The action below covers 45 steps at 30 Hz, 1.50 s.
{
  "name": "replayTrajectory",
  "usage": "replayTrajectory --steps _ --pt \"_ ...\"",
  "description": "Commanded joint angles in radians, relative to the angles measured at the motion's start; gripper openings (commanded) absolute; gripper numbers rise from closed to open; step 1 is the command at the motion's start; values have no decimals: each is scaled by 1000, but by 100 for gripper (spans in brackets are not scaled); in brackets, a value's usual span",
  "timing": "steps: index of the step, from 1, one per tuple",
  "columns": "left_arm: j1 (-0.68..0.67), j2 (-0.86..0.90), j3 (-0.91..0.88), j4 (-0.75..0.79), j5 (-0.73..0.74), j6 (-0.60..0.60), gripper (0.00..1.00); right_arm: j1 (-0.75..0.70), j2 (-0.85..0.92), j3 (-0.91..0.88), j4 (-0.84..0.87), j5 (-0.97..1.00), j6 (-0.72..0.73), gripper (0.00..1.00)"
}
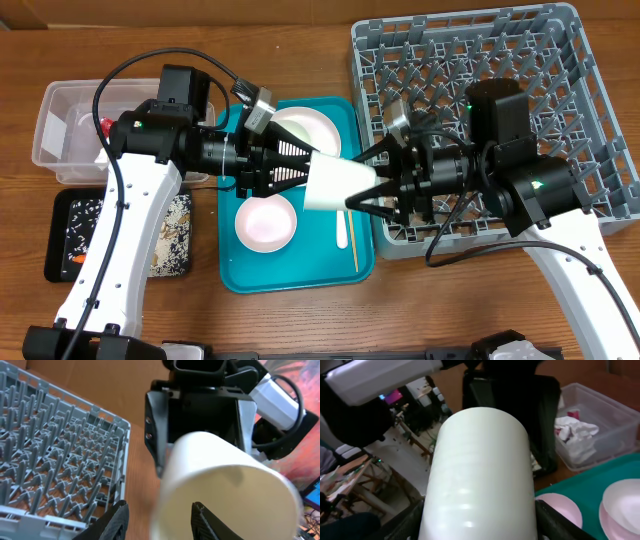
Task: Sort waste into correct bins and load items into the dishwasher
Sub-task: 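Close the right gripper on the cup's base beside the left gripper, then open the left gripper and carry the cup right over the rack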
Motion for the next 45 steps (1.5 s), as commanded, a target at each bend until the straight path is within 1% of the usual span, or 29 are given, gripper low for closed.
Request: replayTrajectory --steps 1,7,10,13,18,26,32,34,37,39,42,45 --pt "4 -1 3 1 -35 -16 42 8 -6 16 14 137 118 49" --pt "4 -1 3 0 -42 -18 42 8 -6 16 43 174 132 49" --pt "4 -1 3 -1 -47 -18 42 -6 -6 16 78 210 209 49" --pt "4 -1 3 -3 -47 -18 42 -30 -6 16 100 216 254 48" --pt "1 -1 3 -12 -51 -18 42 -49 -6 16 102 215 254 47" --pt "23 -1 3 -12 -149 -18 40 -50 -6 16 116 216 253 47" --pt "39 -1 3 -12 -191 -18 40 -74 -6 16 125 240 254 48" --pt "39 -1 3 -12 -215 -19 40 -76 -6 16 123 311 277 48" --pt "39 -1 3 -12 -266 -48 40 -76 -6 17 119 489 347 47" --pt "39 -1 3 -12 -306 -76 40 -76 -6 18 105 594 383 52" --pt "39 -1 3 -17 -372 -109 39 -76 -6 30 54 768 443 52" --pt "39 -1 3 -27 -428 -116 40 -76 -6 51 -8 927 492 52"
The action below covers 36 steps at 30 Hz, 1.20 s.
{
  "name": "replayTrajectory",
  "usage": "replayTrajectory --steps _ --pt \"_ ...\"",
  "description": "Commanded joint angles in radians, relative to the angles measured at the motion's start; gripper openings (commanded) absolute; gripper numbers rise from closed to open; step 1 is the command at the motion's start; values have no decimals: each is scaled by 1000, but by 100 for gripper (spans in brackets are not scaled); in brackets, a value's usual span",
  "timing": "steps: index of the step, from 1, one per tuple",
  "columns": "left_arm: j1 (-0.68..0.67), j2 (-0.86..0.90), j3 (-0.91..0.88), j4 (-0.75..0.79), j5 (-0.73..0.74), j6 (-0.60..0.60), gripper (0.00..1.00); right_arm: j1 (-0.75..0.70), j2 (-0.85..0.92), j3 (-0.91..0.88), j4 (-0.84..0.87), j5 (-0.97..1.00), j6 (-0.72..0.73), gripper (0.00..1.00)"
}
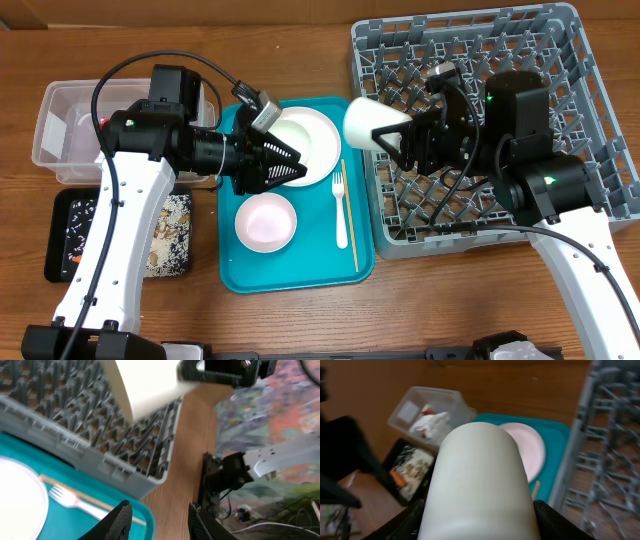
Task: Sort waste into correct bins and load items into the dishwasher
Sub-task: 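Open the left gripper and carry the cup right over the rack, then lower the cup upside down into the dish rack with the right gripper, then lower the pale green cup upside down into the dish rack with the right gripper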
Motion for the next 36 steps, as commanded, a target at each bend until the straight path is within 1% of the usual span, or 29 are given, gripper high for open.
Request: replayTrajectory --steps 1,3,5,9,13,18,25,27,32,36 --pt "3 -7 3 -10 -96 -33 42 -3 -5 55 -35 275 95 52" --pt "3 -6 3 -24 -101 -32 42 -3 -5 69 -78 363 139 44" --pt "2 -6 2 -29 -105 -33 43 -3 -5 82 -119 430 181 41" --pt "-11 -6 -7 -30 -116 -33 43 -3 -5 113 -193 497 233 40" --pt "-29 -4 -17 -30 -123 -32 43 -3 -4 121 -235 505 233 40" --pt "-52 -1 -47 -15 -123 -32 43 -3 32 121 -319 601 233 41" --pt "-68 0 -130 50 -123 -43 44 -3 132 121 -412 604 232 41" --pt "-68 0 -145 60 -123 -52 45 -3 162 121 -433 604 232 39" --pt "-68 0 -149 63 -127 -52 45 -3 209 121 -476 604 232 35" --pt "-68 0 -149 67 -130 -60 45 -3 217 110 -493 605 232 34"
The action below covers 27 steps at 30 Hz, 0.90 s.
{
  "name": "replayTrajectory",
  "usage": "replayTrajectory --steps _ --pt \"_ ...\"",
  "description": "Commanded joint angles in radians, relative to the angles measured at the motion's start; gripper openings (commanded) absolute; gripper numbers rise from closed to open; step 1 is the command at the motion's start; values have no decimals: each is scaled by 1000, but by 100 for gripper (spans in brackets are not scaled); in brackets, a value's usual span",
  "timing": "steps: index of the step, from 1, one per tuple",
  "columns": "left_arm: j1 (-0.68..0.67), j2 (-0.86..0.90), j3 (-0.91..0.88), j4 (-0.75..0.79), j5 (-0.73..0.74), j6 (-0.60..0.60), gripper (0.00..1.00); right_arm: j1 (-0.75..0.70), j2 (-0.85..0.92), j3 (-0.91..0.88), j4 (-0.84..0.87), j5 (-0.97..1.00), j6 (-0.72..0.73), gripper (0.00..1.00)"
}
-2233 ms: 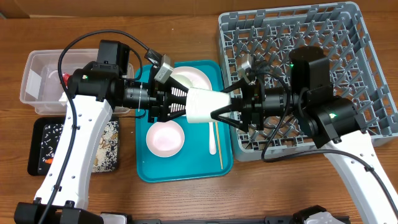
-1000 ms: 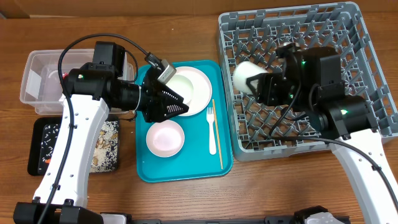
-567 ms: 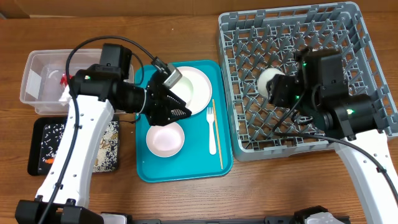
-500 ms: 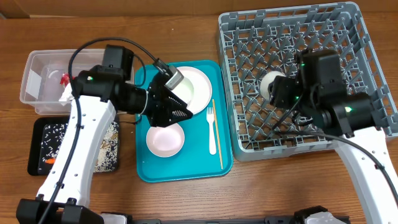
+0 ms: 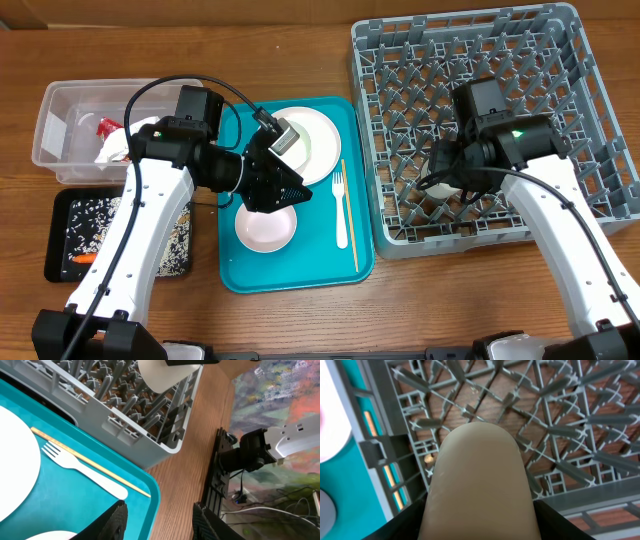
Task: Sort waste into correct bins and load items into the dishwasher
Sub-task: 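Lower the pale green cup upside down into the dish rack with the right gripper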
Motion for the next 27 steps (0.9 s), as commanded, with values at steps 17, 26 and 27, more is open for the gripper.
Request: replayTrajectory --steps 17,26,27 --pt "-7 0 -8 3 -3 -11 47 -2 -3 -34 49 50 6 34" --pt "-7 0 -8 3 -3 -11 47 -2 -2 -64 54 49 6 34" --pt "-7 0 -8 3 -3 -11 47 -2 -2 -72 60 49 6 34"
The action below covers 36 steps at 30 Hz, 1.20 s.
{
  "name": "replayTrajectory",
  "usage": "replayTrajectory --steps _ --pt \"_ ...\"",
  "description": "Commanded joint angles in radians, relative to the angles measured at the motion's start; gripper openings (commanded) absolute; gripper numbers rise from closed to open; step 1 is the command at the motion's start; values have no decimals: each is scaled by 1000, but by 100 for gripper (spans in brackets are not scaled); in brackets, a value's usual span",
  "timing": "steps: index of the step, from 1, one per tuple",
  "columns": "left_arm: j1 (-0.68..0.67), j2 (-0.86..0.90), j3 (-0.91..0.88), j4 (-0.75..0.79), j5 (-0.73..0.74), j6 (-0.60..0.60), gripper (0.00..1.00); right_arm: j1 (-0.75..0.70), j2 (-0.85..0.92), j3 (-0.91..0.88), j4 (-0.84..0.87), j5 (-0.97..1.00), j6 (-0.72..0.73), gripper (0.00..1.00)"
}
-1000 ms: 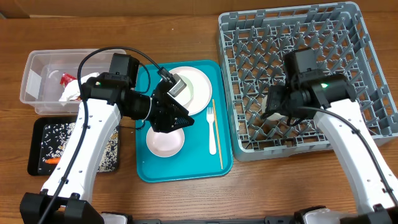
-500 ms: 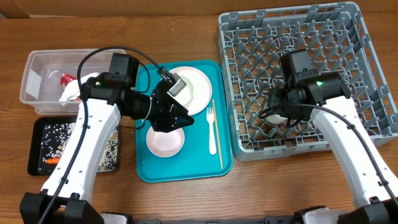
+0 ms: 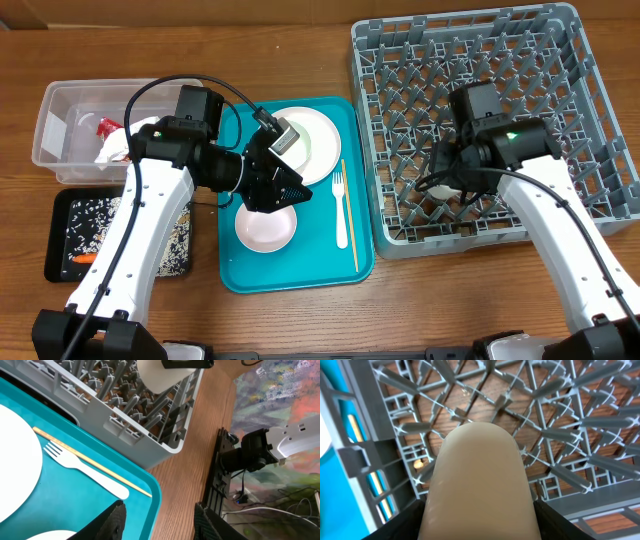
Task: Sort waste into correct bins and load items into the dishwasher
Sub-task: 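Lower the pale green cup upside down into the dish rack with the right gripper, then release the cup and move the left gripper down to the pink bowl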
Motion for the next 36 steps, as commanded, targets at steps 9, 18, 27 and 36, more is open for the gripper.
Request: replayTrajectory --steps 9,18,27,36 --pt "-7 0 -8 1 1 -10 47 -2 0 -79 74 14 6 35" --pt "-7 0 -8 3 1 -11 48 -2 0 -79 86 14 5 73" --pt "-7 0 -8 10 2 -26 48 -2 0 -79 85 -1 5 74" --pt "24 -3 1 11 1 -120 44 -2 -1 -6 50 -21 -18 81"
